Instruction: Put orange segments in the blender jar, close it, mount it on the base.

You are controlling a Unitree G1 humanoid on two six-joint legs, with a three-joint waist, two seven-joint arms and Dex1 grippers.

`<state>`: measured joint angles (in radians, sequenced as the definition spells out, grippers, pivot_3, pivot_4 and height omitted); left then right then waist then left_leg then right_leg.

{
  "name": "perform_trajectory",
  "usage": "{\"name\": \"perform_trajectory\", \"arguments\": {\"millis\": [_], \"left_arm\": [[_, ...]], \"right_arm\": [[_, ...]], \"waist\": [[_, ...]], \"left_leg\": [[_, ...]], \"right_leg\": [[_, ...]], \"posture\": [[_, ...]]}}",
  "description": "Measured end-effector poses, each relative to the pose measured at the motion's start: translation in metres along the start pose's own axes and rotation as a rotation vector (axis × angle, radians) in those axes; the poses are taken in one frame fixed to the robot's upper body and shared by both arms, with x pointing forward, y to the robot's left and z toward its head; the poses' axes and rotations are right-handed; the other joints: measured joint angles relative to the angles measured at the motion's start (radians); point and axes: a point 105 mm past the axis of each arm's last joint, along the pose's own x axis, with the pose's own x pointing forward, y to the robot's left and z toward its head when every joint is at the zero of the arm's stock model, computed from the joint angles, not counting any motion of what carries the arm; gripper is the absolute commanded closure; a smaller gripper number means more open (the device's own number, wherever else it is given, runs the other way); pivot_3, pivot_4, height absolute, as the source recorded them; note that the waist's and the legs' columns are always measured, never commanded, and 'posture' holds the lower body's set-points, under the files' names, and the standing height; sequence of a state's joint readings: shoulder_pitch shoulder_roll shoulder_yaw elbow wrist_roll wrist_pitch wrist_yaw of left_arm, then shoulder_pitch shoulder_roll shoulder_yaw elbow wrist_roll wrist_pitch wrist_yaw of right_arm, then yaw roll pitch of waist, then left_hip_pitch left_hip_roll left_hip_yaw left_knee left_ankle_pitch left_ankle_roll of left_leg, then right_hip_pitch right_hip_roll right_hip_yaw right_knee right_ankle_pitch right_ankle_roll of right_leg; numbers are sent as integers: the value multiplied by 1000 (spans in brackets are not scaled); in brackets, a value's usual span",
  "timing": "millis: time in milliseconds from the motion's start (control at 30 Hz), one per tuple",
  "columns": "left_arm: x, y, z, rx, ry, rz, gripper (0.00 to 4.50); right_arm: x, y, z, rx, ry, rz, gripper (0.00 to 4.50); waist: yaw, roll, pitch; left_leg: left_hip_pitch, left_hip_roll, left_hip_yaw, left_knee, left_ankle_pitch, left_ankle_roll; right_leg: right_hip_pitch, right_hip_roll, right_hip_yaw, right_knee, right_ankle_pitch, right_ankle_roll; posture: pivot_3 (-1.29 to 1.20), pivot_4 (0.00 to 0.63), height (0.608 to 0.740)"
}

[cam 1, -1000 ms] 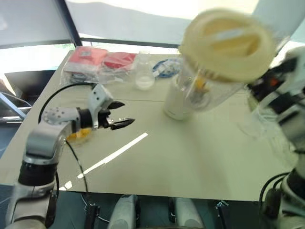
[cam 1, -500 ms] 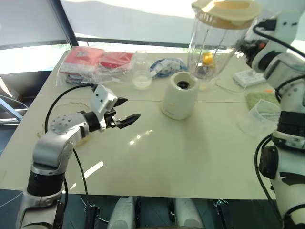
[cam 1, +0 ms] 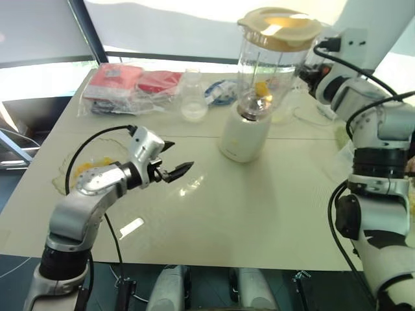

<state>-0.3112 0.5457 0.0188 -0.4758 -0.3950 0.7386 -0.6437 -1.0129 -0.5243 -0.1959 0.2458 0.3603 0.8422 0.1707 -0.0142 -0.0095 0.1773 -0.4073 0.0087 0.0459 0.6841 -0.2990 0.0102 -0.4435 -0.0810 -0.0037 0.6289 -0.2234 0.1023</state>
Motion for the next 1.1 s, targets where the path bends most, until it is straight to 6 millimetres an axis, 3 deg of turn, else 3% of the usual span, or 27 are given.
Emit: {"name": "perform_trajectory", "arguments": {"millis": [433, 567, 667, 800, 1100], "left_arm": [[7, -2, -4, 8, 11, -10, 384], [7, -1, -6, 6, 12, -5, 384], [8, -1, -5, 11, 2, -4, 384], [9, -2, -5, 21, 5, -4, 384], [13, -3, -13, 28, 28, -10, 384]], "right_arm": [[6, 5, -2, -69, -56, -5, 3611], [8, 0, -11, -1, -27, 2, 3611], [11, -10, -31, 77, 44, -12, 3611], [9, -15, -31, 83, 49, -7, 3611], [9, -7, -34, 26, 60, 34, 3611]], "waist": [[-3, 0, -1], [-3, 0, -1], [-3, 1, 0], [0, 1, 0], [-2, 0, -1]], "left_leg": [[4, 0, 0, 0, 0, -1], [8, 0, 0, 0, 0, 0], [11, 0, 1, 0, 0, 0], [12, 0, 0, 0, 0, 0], [14, 0, 0, -1, 0, 0]], "right_leg": [[3, 0, 0, 1, 0, 0], [8, 0, 0, 1, 0, 0], [10, 0, 0, 0, 0, 0], [11, 0, 0, 0, 0, 0], [13, 0, 0, 0, 0, -1]], "posture": [[0, 150, 740], [0, 150, 740], [0, 150, 740], [0, 150, 740], [0, 150, 740]]}}
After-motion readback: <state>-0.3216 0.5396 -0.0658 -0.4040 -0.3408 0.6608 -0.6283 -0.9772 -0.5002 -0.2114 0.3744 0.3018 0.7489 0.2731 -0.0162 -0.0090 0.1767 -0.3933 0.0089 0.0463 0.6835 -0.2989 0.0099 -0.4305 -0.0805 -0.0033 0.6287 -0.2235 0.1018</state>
